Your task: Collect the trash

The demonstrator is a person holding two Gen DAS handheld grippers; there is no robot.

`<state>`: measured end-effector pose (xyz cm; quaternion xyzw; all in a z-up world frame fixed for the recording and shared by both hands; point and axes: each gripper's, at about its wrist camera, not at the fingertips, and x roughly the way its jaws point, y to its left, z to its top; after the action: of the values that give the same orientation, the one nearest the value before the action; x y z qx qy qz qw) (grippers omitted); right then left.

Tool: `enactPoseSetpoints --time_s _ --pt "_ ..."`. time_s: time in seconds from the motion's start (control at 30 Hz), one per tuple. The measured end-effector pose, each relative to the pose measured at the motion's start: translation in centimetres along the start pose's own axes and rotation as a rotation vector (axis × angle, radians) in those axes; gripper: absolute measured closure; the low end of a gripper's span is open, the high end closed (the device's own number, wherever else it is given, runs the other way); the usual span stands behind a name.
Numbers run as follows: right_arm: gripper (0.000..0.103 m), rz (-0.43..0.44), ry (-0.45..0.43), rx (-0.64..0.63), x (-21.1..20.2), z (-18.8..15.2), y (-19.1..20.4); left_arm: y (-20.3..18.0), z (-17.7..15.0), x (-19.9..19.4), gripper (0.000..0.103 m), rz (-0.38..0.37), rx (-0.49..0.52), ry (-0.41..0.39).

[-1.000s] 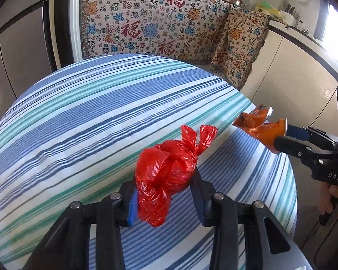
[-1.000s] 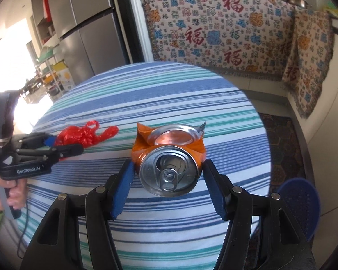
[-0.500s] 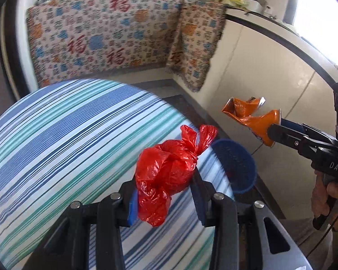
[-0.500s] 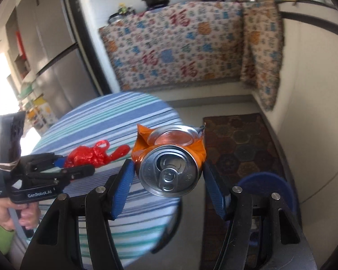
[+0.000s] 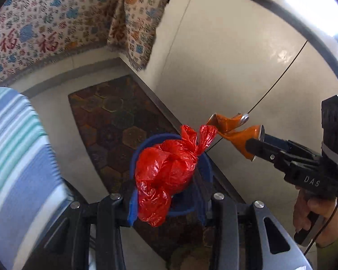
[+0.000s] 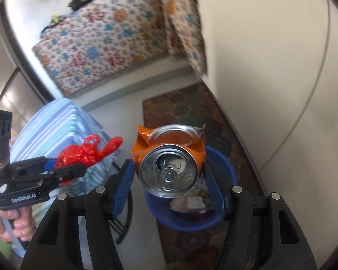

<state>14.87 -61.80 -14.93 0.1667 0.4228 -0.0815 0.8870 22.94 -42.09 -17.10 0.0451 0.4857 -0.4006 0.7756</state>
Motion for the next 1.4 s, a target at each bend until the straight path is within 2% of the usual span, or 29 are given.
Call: enactPoseSetpoints --time_s 0.2,0.4,0.5,0.57,0.67,0.73,0.83,1.03,1.1,1.2,1.27,1.4 --pt "0.039 -0.011 0.073 0.102 4.0 -0.7 -4.6 -1.3 0.5 6.5 0.063 0.017 -0.007 0.057" --pt "0.039 0.025 0.128 0.232 7.6 -1.5 -7.7 -1.4 0.0 10.0 0.060 0.034 -0.003 0.085" --pt "0.037 0.052 0.137 0.288 9.0 -2.0 -9.2 -1.2 0.2 11.8 0.055 0.030 -0.005 0.100" --pt "0.025 0.065 0.140 0.339 9.9 -2.2 -10.1 -1.0 0.4 12.9 0.044 0.025 -0.014 0.110" --pt "0.022 0.045 0.117 0.384 9.5 -2.6 -11.0 -1.0 0.5 13.1 0.039 0.024 -0.021 0.099" --pt "0.017 0.024 0.096 0.392 8.8 -2.6 -11.2 -1.4 0.7 12.6 0.036 0.042 -0.010 0.079" --pt "0.000 -0.015 0.063 0.375 6.7 -2.3 -11.0 -2.5 0.9 11.0 0.031 0.078 0.018 0.047" --pt "0.000 -0.132 0.029 0.313 0.0 -2.6 -9.3 -5.4 0.4 4.9 0.011 0.126 0.089 -0.017" --pt "0.000 -0.173 0.014 0.292 -2.4 -3.2 -8.6 -6.0 -0.5 2.8 0.000 0.126 0.098 -0.022" --pt "0.000 -0.265 -0.020 0.257 -6.0 -4.4 -6.8 -6.8 -2.3 -0.3 0.000 0.145 0.092 -0.053" --pt "0.000 -0.326 -0.048 0.239 -7.8 -5.3 -5.4 -7.3 -3.4 -1.9 0.000 0.183 0.093 -0.073" --pt "0.000 -0.327 -0.075 0.234 -9.8 -7.3 -3.0 -8.6 -5.2 -4.5 0.000 0.248 0.117 -0.093"
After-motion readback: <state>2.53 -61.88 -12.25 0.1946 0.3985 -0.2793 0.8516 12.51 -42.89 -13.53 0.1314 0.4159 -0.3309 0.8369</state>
